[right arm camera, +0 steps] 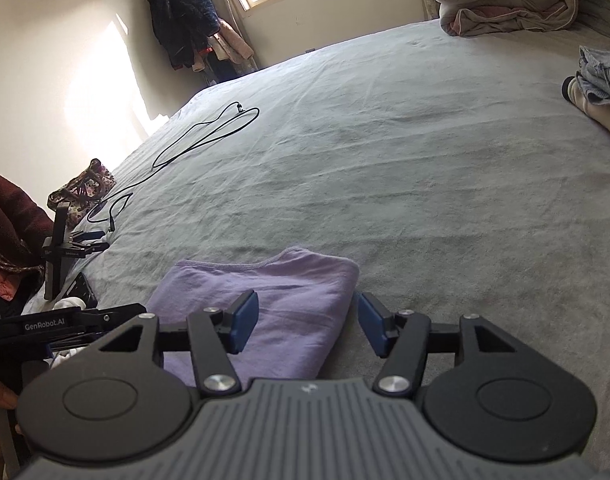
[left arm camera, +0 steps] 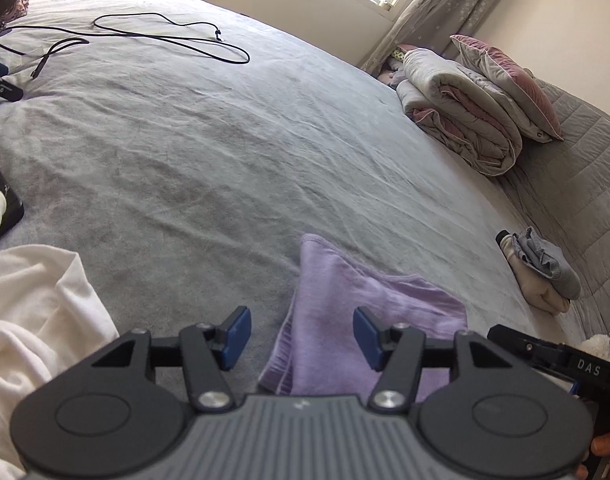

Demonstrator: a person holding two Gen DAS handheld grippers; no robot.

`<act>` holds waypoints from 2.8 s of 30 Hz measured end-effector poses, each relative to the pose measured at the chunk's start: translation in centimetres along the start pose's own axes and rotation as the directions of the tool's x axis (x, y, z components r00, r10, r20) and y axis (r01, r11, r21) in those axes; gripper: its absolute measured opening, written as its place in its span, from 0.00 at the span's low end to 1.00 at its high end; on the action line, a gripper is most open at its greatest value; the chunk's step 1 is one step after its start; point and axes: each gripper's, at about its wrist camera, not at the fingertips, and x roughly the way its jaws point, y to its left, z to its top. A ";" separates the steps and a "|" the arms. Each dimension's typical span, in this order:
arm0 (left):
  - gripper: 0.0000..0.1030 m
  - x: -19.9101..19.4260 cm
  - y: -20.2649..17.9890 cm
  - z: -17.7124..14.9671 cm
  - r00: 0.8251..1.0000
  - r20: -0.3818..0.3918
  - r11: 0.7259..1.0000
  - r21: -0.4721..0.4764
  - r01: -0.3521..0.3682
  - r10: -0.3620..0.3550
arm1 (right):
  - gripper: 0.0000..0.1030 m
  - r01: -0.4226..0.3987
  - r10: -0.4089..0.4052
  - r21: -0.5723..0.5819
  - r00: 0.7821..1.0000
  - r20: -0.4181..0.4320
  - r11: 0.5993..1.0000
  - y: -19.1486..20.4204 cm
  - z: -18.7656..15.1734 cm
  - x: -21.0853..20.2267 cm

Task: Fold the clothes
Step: 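Grasp the folded lavender pants bundle with both grippers, then carry the folded pants with both grippers onto the folded clothes stack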

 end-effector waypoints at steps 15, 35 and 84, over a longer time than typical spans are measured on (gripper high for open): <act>0.58 1.9 -2.4 0.2 0.992 -0.023 0.985 0.124 -0.122 0.126 | 0.59 -0.009 0.024 0.138 0.994 -0.106 0.990 -1.3 -0.5 1.4; 0.58 3.2 -2.1 0.6 0.994 -0.013 0.988 0.111 -0.111 0.113 | 0.60 -0.009 0.013 0.091 0.999 -0.051 0.996 -0.4 -1.3 2.9; 0.14 4.1 -24.6 -0.1 0.931 0.266 0.961 0.186 0.204 -0.249 | 0.16 0.046 -0.083 0.104 0.921 0.380 0.994 -10.7 6.0 -11.9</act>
